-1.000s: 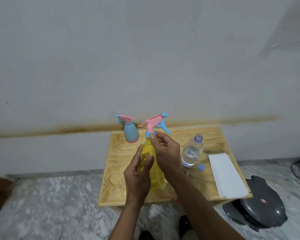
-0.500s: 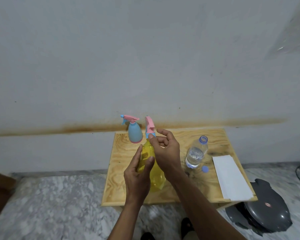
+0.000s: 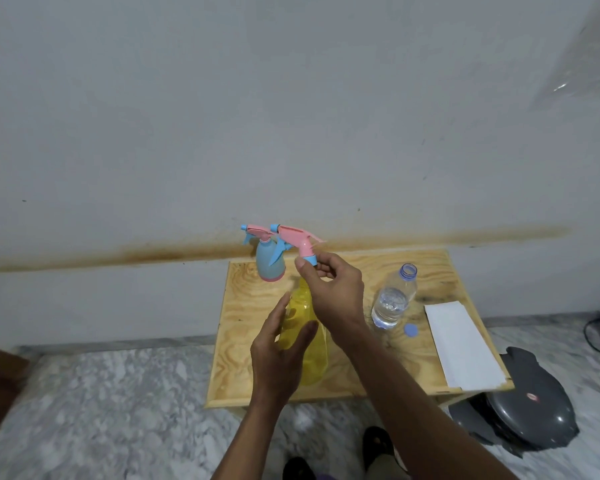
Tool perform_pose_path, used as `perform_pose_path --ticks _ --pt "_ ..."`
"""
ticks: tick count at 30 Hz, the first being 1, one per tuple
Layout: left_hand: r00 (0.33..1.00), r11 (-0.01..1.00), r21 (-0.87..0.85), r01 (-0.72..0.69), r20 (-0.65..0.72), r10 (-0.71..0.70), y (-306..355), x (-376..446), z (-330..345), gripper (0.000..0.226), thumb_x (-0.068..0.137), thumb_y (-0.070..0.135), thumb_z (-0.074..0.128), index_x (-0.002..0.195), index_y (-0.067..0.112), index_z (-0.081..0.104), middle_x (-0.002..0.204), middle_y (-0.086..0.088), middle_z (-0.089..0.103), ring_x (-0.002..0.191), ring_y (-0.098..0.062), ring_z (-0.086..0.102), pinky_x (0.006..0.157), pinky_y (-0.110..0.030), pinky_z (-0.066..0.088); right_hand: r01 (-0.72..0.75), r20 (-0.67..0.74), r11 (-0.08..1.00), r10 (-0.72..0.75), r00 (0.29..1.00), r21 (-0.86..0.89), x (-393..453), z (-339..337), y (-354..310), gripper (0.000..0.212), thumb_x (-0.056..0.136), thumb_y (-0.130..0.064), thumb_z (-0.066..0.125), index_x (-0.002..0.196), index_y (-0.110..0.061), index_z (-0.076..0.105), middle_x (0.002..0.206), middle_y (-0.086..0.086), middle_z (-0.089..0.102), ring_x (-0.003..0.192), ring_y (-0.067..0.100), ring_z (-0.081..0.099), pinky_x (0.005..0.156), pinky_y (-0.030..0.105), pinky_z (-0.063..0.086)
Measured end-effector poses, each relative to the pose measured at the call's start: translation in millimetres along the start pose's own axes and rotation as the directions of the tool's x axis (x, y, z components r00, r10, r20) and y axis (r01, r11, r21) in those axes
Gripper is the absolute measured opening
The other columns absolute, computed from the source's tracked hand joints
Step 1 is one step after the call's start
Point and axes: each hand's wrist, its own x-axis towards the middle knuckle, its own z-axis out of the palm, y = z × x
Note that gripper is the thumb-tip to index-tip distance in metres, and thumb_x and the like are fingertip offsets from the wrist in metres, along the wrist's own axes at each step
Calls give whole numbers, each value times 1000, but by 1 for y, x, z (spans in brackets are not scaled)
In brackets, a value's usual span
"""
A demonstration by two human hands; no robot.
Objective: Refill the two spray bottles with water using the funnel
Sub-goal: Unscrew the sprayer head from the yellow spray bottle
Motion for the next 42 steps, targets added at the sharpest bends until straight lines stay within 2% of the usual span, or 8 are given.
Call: perform_pose_path --ticks 5,10,17,25,29,33,39,42 --pt "998 995 75 59 18 -61 -24 -5 -4 78 78 42 79 148 26 48 119 7 65 108 -10 64 88 -39 57 65 -115 974 -40 993 219 13 -6 -18 22 87 -27 75 108 -23 69 90 -9 69 82 3 59 78 20 52" --pt "986 985 50 165 1 -165 -48 -5 -13 72 75 51 76 141 32 52 122 10 59 111 -4 60 91 -47 56 183 -246 916 -97 964 356 31 -28 -29 17 91 -16 71 106 -20 64 97 17 72 86 17 67 81 33 56" --pt "973 967 119 226 -65 -220 -72 8 -2 67 82 55 73 141 31 52 131 7 61 122 -16 55 100 -49 48 -83 -211 997 81 974 1 48 -38 56 25 88 -31 72 107 -15 70 83 -5 70 73 11 65 74 31 55" --pt "964 960 88 266 -25 -265 -94 18 16 65 83 20 81 141 25 51 134 5 59 115 7 54 95 -41 56 -301 -120 890 276 954 -344 56 -25 149 19 91 -22 69 102 -6 71 93 6 70 84 19 63 72 25 41" --pt "970 962 128 241 4 -244 -106 20 24 68 85 23 80 145 26 48 138 6 55 125 -2 52 99 -47 53 -299 -52 797 321 946 -524 69 -21 190 12 89 -27 65 81 -18 65 79 2 64 77 21 60 66 29 38" --pt "978 968 152 199 35 -207 -109 23 30 63 86 23 79 141 29 50 137 10 56 128 -15 53 99 -51 52 -332 -42 766 372 927 -550 82 -16 205 16 89 -28 68 86 -13 68 82 4 62 79 20 56 69 26 32" --pt "978 966 172 191 53 -203 -112 23 37 64 84 14 80 139 22 50 136 8 55 128 -8 52 98 -47 53 -334 -11 755 398 918 -564 87 -14 220 42 79 -38 54 94 -4 72 95 16 72 92 33 65 71 24 30" --pt "976 963 183 198 57 -211 -113 20 39 64 83 15 81 138 22 50 135 9 56 127 -9 53 99 -45 53 -343 1 744 419 908 -574 87 -14 219 34 85 -33 58 97 -5 73 96 14 73 93 31 65 70 24 29"
